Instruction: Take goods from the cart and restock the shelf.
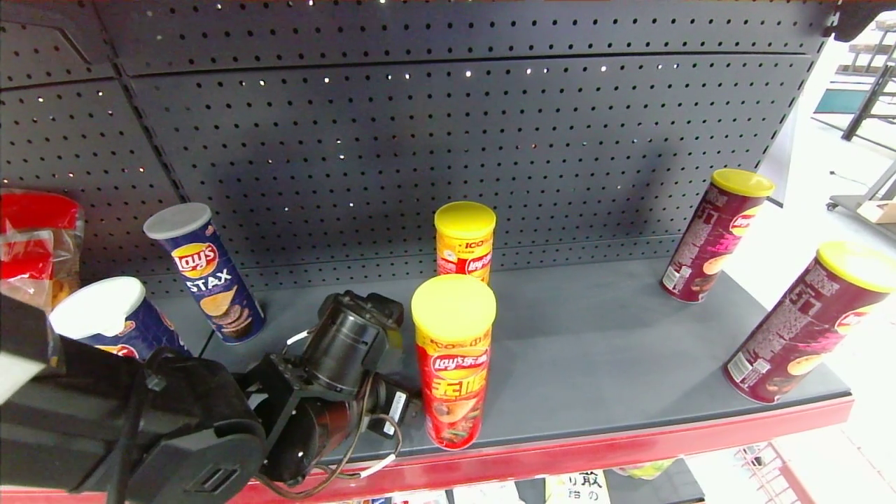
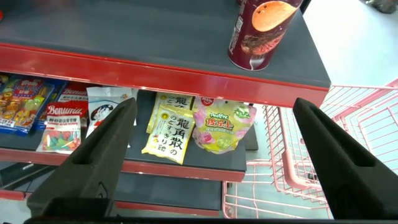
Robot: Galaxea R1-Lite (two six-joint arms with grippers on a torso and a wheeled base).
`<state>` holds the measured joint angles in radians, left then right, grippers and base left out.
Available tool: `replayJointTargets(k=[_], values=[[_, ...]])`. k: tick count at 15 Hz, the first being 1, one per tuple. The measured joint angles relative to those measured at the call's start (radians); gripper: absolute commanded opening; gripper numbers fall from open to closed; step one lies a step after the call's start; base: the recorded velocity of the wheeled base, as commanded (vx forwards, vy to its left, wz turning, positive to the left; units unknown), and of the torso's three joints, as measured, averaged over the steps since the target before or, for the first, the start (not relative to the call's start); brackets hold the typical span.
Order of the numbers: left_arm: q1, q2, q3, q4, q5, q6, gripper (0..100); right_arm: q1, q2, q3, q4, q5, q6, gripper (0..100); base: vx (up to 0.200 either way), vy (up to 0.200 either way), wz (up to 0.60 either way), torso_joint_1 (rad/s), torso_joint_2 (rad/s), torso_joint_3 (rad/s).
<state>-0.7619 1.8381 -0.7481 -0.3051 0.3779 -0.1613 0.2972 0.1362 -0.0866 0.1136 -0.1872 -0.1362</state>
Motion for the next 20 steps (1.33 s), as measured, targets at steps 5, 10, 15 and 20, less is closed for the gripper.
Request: replayJointTargets(k=[5, 10, 15, 20], values=[[-0.003, 0.008, -0.003, 0.000, 0.000, 0.000, 100, 0.000, 0.000, 0.000, 0.000, -0.001, 0.000, 100, 0.000, 0.000, 0.00, 0.000, 0.00, 0.000], [0.001, -0.010, 0.013, 0.004, 0.004, -0.022, 100, 0.000, 0.001, 0.000, 0.000, 0.001, 0.000, 100, 0.000, 0.000, 0.00, 0.000, 0.00, 0.000], [0.017, -0.136, 0.034, 0.006, 0.002, -0.026, 100, 0.005, 0.031, 0.000, 0.000, 0.020, -0.003, 100, 0.000, 0.000, 0.00, 0.000, 0.00, 0.000], [0.013, -0.430, 0.048, 0.156, -0.023, -0.020, 100, 0.008, 0.114, 0.000, 0.000, 0.032, -0.003, 100, 0.000, 0.000, 0.00, 0.000, 0.00, 0.000]])
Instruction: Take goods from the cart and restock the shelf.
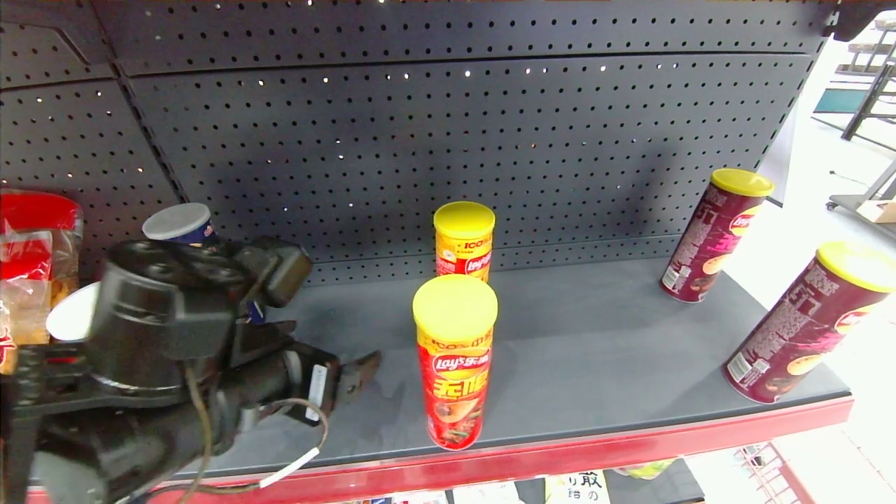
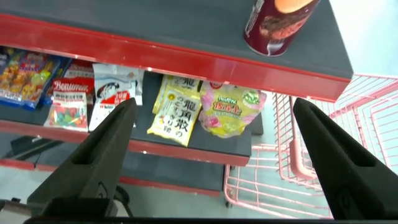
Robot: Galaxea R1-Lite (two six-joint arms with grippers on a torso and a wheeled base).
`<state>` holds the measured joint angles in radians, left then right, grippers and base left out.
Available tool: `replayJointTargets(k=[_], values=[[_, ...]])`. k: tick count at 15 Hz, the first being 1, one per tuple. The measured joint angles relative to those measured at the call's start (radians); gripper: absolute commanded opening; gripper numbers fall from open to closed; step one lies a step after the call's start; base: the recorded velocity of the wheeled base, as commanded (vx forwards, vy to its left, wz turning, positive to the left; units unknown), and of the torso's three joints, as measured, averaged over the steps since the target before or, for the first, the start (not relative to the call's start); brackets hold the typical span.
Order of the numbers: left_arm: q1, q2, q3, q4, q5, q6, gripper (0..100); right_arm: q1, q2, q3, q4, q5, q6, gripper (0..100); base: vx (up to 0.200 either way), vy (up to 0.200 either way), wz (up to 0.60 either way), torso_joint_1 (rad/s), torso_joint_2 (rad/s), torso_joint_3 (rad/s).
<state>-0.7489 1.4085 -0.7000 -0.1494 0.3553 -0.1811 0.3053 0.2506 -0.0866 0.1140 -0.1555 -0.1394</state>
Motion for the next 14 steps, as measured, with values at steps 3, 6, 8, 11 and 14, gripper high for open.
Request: replayJointTargets(k=[3, 6, 8, 11, 14], values=[[-0.017, -0.252, 0.011, 0.233, -0.027, 0.034, 100, -0.001, 0.052, 0.000, -0.001, 0.001, 0.000, 100, 0.000, 0.000, 0.00, 0.000, 0.00, 0.000], [-0.047, -0.529, 0.013, 0.527, -0.060, 0.126, 100, 0.000, 0.086, 0.001, -0.001, 0.000, 0.000, 100, 0.000, 0.000, 0.00, 0.000, 0.00, 0.000], [-0.027, -0.730, 0.011, 0.717, -0.065, 0.178, 100, -0.003, 0.081, 0.001, 0.000, -0.008, 0.000, 100, 0.000, 0.000, 0.00, 0.000, 0.00, 0.000], [0.167, -0.957, 0.022, 0.844, -0.072, 0.210, 100, -0.010, 0.031, 0.001, 0.000, -0.028, 0.000, 100, 0.000, 0.000, 0.00, 0.000, 0.00, 0.000], [0.388, -1.175, 0.104, 0.887, -0.068, 0.194, 100, -0.084, -0.051, -0.001, 0.001, -0.060, 0.006, 100, 0.000, 0.000, 0.00, 0.000, 0.00, 0.000]])
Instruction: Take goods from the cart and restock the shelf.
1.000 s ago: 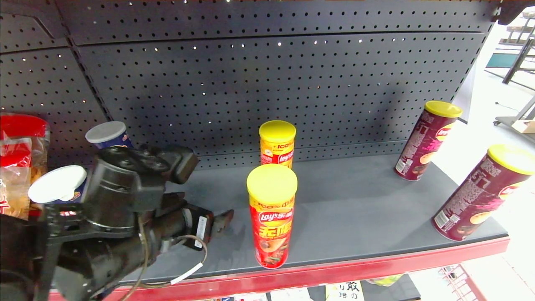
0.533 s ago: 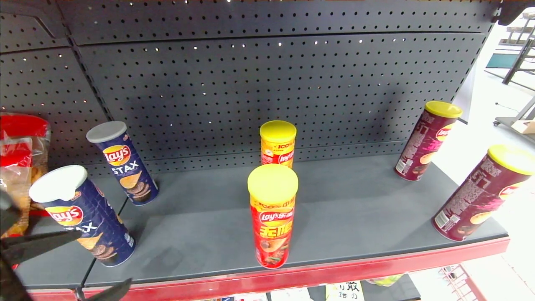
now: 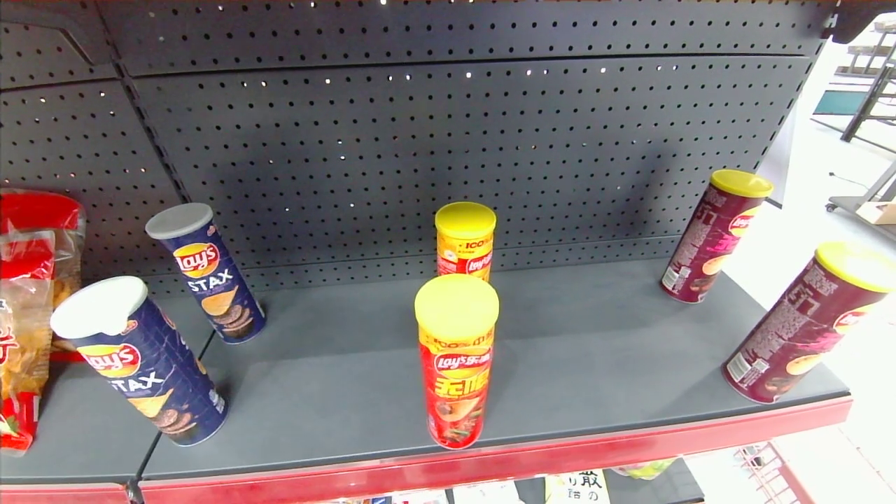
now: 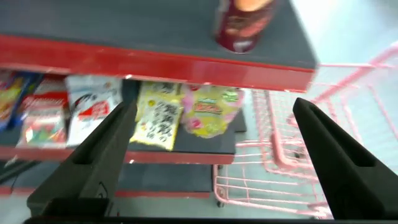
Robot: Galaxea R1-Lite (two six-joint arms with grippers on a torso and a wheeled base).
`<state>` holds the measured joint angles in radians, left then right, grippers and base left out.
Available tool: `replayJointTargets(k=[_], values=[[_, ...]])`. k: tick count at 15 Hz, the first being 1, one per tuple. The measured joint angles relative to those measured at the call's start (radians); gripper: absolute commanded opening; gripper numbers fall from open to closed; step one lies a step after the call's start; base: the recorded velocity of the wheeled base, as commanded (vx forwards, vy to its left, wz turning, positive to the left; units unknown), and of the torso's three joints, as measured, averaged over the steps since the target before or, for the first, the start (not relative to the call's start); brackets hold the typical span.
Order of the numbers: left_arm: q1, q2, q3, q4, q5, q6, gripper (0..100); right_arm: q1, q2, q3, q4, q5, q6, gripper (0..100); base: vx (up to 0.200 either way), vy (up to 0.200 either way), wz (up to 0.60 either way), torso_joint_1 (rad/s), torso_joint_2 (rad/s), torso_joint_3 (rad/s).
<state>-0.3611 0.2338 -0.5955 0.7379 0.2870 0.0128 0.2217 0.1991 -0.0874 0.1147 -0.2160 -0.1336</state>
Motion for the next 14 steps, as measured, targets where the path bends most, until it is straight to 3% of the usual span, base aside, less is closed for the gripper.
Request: replayJointTargets(k=[2, 5, 8, 10, 11, 13, 14], values=[[0.064, -0.084, 0.051, -0.009, 0.066, -0.126, 100, -0.101, -0.040, 0.000, 0.000, -0.003, 0.030, 100, 0.000, 0.000, 0.00, 0.000, 0.00, 0.000], [0.099, -0.129, 0.088, -0.009, 0.219, -0.294, 100, -0.174, -0.085, 0.001, 0.000, -0.001, 0.067, 100, 0.000, 0.000, 0.00, 0.000, 0.00, 0.000], [0.197, -0.140, 0.117, -0.002, 0.230, -0.306, 100, -0.179, -0.109, 0.005, -0.002, 0.067, 0.069, 100, 0.000, 0.000, 0.00, 0.000, 0.00, 0.000], [0.223, -0.143, 0.131, -0.044, 0.187, -0.287, 100, -0.179, -0.116, 0.010, -0.009, 0.167, 0.082, 100, 0.000, 0.000, 0.00, 0.000, 0.00, 0.000], [0.226, -0.144, 0.137, -0.113, 0.093, -0.287, 100, -0.178, -0.117, 0.012, -0.011, 0.227, 0.104, 100, 0.000, 0.000, 0.00, 0.000, 0.00, 0.000], [0.229, -0.145, 0.179, -0.313, -0.193, -0.266, 100, -0.174, -0.117, 0.015, -0.011, 0.267, 0.115, 100, 0.000, 0.000, 0.00, 0.000, 0.00, 0.000], [0.230, -0.145, 0.225, -0.364, -0.256, -0.205, 100, -0.174, -0.117, 0.016, -0.011, 0.264, 0.120, 100, 0.000, 0.000, 0.00, 0.000, 0.00, 0.000]])
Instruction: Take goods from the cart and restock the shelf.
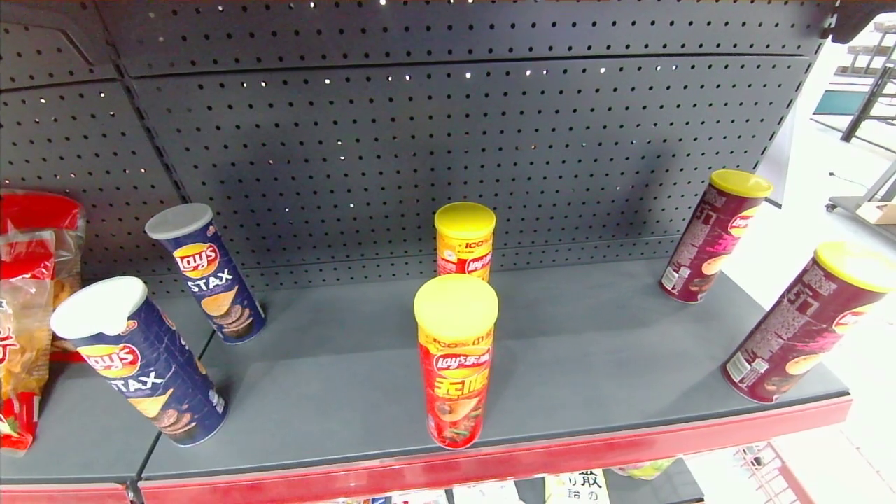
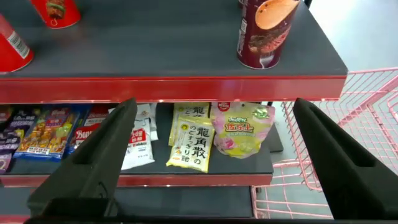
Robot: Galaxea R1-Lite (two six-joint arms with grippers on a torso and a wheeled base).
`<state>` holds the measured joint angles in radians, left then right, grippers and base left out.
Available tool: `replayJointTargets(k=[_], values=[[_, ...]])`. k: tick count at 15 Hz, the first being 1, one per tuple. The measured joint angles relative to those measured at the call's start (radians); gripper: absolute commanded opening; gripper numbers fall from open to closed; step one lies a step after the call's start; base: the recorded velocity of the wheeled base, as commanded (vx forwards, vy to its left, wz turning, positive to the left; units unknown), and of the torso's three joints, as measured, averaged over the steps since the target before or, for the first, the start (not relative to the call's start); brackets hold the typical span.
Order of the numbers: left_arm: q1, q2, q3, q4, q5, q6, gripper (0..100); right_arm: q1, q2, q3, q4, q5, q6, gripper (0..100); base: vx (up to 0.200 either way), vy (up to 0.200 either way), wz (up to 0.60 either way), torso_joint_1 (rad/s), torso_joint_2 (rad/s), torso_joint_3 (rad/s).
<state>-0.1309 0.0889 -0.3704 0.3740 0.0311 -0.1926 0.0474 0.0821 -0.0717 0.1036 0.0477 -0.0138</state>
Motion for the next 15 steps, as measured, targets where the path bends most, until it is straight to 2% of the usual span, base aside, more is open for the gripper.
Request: replayJointTargets(k=[1, 2, 3, 5, 6, 7, 9, 11, 12, 13, 14, 15], values=[[0.000, 0.000, 0.039, -0.023, -0.005, 0.078, 100, 0.000, 0.000, 0.000, 0.000, -0.005, 0.000, 100, 0.000, 0.000, 0.00, 0.000, 0.00, 0.000], [0.000, 0.000, 0.082, -0.037, 0.025, 0.147, 100, 0.000, -0.001, 0.000, 0.000, -0.010, -0.002, 100, 0.000, 0.000, 0.00, 0.000, 0.00, 0.000], [0.000, 0.000, 0.122, -0.069, 0.073, 0.170, 100, 0.000, -0.001, 0.000, 0.000, -0.011, -0.005, 100, 0.000, 0.000, 0.00, 0.000, 0.00, 0.000], [0.000, 0.001, 0.215, -0.178, 0.233, 0.180, 100, -0.001, -0.001, 0.000, 0.000, -0.011, -0.006, 100, 0.000, 0.000, 0.00, 0.000, 0.00, 0.000], [0.006, 0.004, 0.245, -0.207, 0.290, 0.181, 100, -0.001, -0.002, 0.000, 0.000, -0.011, -0.006, 100, 0.000, 0.000, 0.00, 0.000, 0.00, 0.000], [0.017, 0.005, 0.260, -0.213, 0.304, 0.181, 100, -0.002, -0.002, 0.000, 0.000, -0.011, -0.006, 100, 0.000, 0.000, 0.00, 0.000, 0.00, 0.000], [0.079, 0.008, 0.272, -0.214, 0.310, 0.174, 100, -0.002, -0.002, 0.000, 0.000, -0.009, -0.006, 100, 0.000, 0.000, 0.00, 0.000, 0.00, 0.000], [0.150, 0.008, 0.275, -0.214, 0.279, 0.158, 100, -0.002, -0.002, 0.000, 0.000, -0.009, -0.004, 100, 0.000, 0.000, 0.00, 0.000, 0.00, 0.000], [0.153, -0.006, 0.276, -0.214, 0.234, 0.154, 100, -0.001, -0.002, 0.000, 0.000, -0.008, -0.004, 100, 0.000, 0.000, 0.00, 0.000, 0.00, 0.000], [0.144, -0.027, 0.278, -0.222, 0.145, 0.151, 100, -0.001, -0.002, 0.000, 0.000, -0.007, -0.003, 100, 0.000, 0.000, 0.00, 0.000, 0.00, 0.000], [0.136, -0.046, 0.286, -0.249, 0.024, 0.144, 100, -0.002, -0.002, 0.000, 0.000, -0.007, -0.003, 100, 0.000, 0.000, 0.00, 0.000, 0.00, 0.000], [0.131, -0.061, 0.298, -0.283, -0.063, 0.143, 100, -0.002, -0.002, 0.000, 0.000, -0.008, -0.002, 100, 0.000, 0.000, 0.00, 0.000, 0.00, 0.000]])
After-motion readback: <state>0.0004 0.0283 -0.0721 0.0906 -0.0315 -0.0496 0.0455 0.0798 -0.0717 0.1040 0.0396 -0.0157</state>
